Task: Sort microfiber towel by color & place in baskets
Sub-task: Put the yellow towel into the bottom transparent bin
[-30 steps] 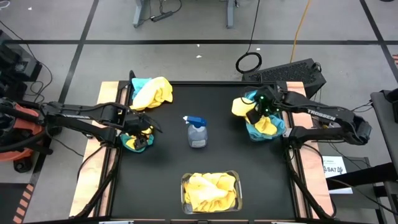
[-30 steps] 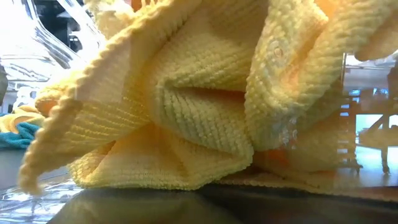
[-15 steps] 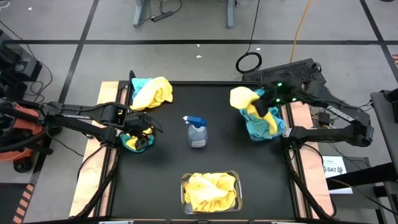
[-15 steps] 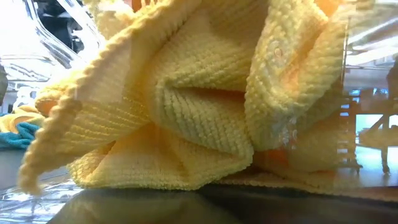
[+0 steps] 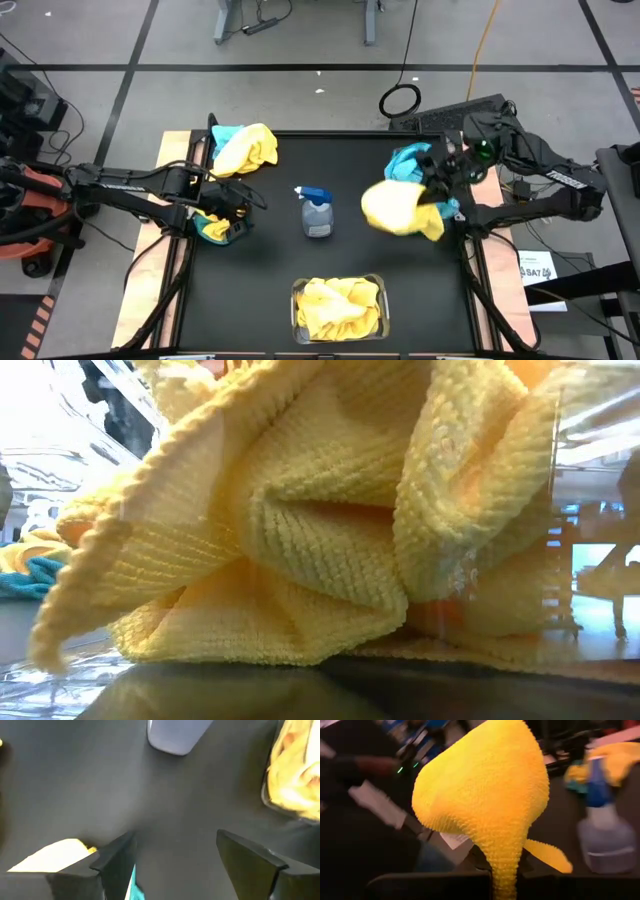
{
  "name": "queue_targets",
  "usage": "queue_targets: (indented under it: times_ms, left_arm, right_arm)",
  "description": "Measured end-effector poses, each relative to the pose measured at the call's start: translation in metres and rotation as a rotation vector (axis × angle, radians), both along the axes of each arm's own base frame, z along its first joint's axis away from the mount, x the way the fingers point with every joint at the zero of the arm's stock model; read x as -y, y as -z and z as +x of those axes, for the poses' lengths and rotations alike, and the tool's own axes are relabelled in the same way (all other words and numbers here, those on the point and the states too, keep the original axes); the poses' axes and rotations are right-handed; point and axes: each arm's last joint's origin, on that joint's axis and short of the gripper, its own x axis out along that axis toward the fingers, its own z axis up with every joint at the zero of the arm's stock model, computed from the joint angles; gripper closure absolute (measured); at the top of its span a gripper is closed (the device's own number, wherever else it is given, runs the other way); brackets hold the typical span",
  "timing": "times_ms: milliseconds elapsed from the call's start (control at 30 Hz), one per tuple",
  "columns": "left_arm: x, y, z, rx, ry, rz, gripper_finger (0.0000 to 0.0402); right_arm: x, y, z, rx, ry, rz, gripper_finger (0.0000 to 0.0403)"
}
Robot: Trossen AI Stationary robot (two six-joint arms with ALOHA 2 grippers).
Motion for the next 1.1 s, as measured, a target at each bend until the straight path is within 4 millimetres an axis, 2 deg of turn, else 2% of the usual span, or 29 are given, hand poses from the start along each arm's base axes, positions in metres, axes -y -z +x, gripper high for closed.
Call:
queue_targets:
  times_ms: [433,633,733,933,1033,1100]
  left_arm:
    - [-0.001,-0.003,0.005,0.064,-0.096,-0.012,0.0124]
    - [-0.002,-0.003,0.005,0.065,-0.111,0.020,0.0124]
    - [-0.002,-0.003,0.005,0.062,-0.086,0.038,0.0124]
    - [-0.002,-0.001,0.002,0.022,0.010,0.093,0.0124]
    - [-0.002,0.001,-0.001,-0.015,0.033,0.107,0.0124]
    - [-0.002,0.001,-0.002,-0.023,0.034,0.108,0.0124]
  right_arm:
    - [-0.056,-0.001,0.044,0.205,-0.363,-0.101,0.0402]
    - [-0.085,0.005,0.069,0.273,-0.471,-0.105,0.0403]
    - [-0.102,0.010,0.085,0.299,-0.465,-0.092,0.0403]
    - [-0.138,0.031,0.125,0.350,-0.446,-0.086,0.0403]
    - [-0.154,0.048,0.147,0.361,-0.457,-0.083,0.0403]
    - [-0.161,0.065,0.160,0.305,-0.452,-0.082,0.0403]
